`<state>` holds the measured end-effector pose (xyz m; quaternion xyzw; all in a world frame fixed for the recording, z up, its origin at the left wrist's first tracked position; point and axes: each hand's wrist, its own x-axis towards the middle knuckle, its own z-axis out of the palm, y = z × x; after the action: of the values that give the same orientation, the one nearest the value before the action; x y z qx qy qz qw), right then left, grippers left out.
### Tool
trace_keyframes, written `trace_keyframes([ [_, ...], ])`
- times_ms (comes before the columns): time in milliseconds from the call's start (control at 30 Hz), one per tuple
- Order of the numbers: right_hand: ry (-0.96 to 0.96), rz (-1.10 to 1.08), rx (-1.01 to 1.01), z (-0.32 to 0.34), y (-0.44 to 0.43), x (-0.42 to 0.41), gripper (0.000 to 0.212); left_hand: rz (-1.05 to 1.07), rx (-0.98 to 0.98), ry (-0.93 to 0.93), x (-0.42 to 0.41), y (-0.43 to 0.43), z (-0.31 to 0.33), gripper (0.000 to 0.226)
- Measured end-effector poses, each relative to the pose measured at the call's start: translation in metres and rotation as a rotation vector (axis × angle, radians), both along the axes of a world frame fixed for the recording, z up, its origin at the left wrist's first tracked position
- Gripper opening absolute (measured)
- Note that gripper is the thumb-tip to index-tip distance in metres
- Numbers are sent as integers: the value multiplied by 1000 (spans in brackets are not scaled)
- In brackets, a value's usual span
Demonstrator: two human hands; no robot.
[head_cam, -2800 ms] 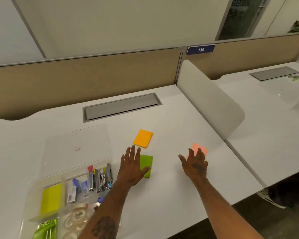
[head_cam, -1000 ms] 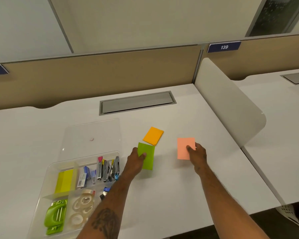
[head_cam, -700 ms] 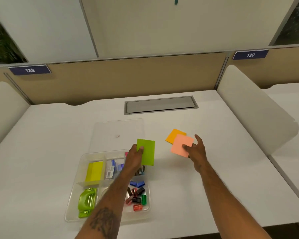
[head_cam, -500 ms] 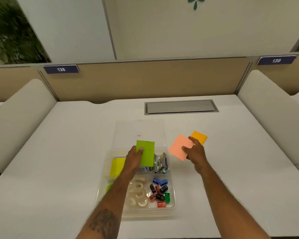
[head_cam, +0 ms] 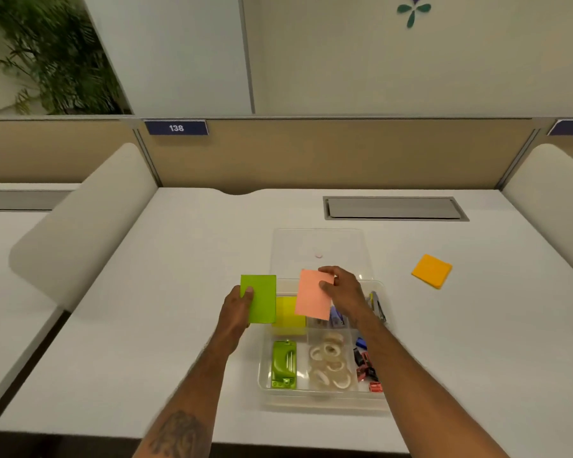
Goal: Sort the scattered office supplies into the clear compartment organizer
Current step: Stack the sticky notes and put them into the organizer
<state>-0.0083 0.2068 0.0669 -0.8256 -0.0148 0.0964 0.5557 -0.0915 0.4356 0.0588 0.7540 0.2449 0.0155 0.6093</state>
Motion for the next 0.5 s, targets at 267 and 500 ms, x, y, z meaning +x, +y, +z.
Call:
trace_keyframes([
  [267, -44, 58, -132, -7, 45, -2, 20, 35, -38, 26, -8, 17, -7, 19],
  [500, -28, 121, -205, -24, 56, -5, 16, 36, -50, 51, -6, 26, -15, 21],
])
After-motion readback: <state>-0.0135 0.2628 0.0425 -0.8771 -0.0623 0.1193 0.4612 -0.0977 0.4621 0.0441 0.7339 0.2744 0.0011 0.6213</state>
